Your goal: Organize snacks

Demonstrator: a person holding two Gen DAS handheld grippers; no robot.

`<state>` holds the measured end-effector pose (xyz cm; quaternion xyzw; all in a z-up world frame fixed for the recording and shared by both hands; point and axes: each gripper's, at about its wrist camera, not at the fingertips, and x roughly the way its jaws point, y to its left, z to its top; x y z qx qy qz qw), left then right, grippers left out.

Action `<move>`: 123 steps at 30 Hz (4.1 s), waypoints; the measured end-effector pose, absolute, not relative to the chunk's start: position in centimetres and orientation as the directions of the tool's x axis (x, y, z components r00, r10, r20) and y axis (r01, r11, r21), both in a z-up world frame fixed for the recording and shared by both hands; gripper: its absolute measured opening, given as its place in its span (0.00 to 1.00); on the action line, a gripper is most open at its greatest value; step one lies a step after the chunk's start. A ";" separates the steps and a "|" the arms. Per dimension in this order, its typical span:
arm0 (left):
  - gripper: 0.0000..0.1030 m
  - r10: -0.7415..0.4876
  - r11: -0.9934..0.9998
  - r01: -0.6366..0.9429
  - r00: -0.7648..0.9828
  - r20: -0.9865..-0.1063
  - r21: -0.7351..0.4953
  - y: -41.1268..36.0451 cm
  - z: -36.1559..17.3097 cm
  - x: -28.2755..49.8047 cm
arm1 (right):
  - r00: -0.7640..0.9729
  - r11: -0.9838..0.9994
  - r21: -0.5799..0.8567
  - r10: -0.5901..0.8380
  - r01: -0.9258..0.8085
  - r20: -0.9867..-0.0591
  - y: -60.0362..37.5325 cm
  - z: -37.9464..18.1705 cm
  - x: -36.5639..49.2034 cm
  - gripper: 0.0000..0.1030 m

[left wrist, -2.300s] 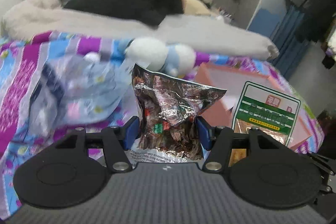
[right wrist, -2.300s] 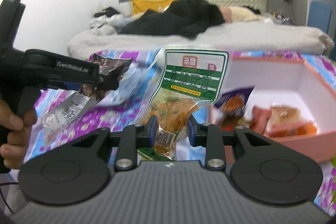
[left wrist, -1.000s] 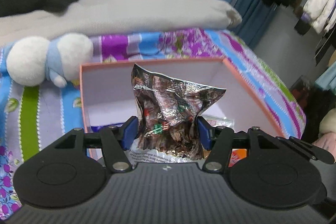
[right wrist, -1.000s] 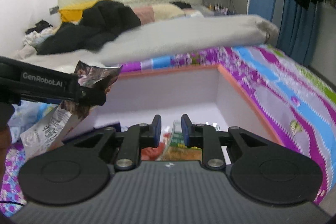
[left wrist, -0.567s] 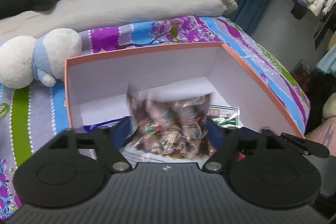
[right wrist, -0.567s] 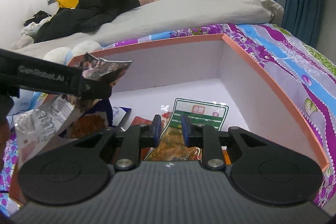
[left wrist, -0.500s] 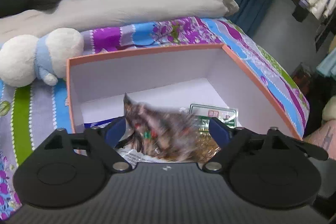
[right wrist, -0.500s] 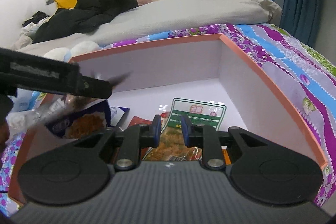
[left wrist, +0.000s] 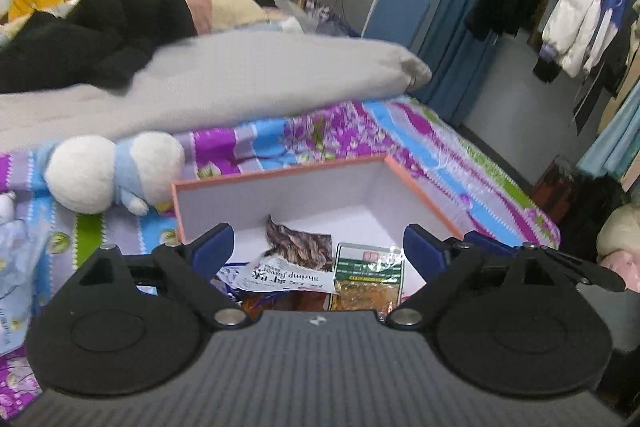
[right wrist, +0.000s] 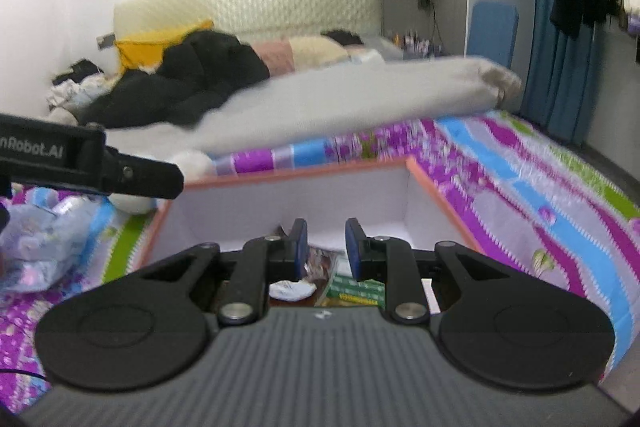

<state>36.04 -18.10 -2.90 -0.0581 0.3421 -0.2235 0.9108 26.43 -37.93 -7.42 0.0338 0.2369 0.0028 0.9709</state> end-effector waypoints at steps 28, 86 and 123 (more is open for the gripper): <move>1.00 -0.387 0.919 0.375 0.791 -0.474 -0.123 -9.9 3.8 17.1 | 0.949 0.987 0.161 0.065 -0.015 -0.308 -34.0 -1.4 12.2 0.24; 1.00 -0.203 0.979 0.163 0.775 -0.599 -0.120 -6.1 -5.4 13.2 | 0.887 0.985 0.165 0.031 0.051 -0.461 -33.9 -9.9 9.6 0.93; 1.00 -0.207 0.978 0.152 0.769 -0.605 -0.141 -6.0 -4.6 12.7 | 0.886 0.986 0.163 0.041 0.040 -0.463 -33.6 -9.4 8.9 0.93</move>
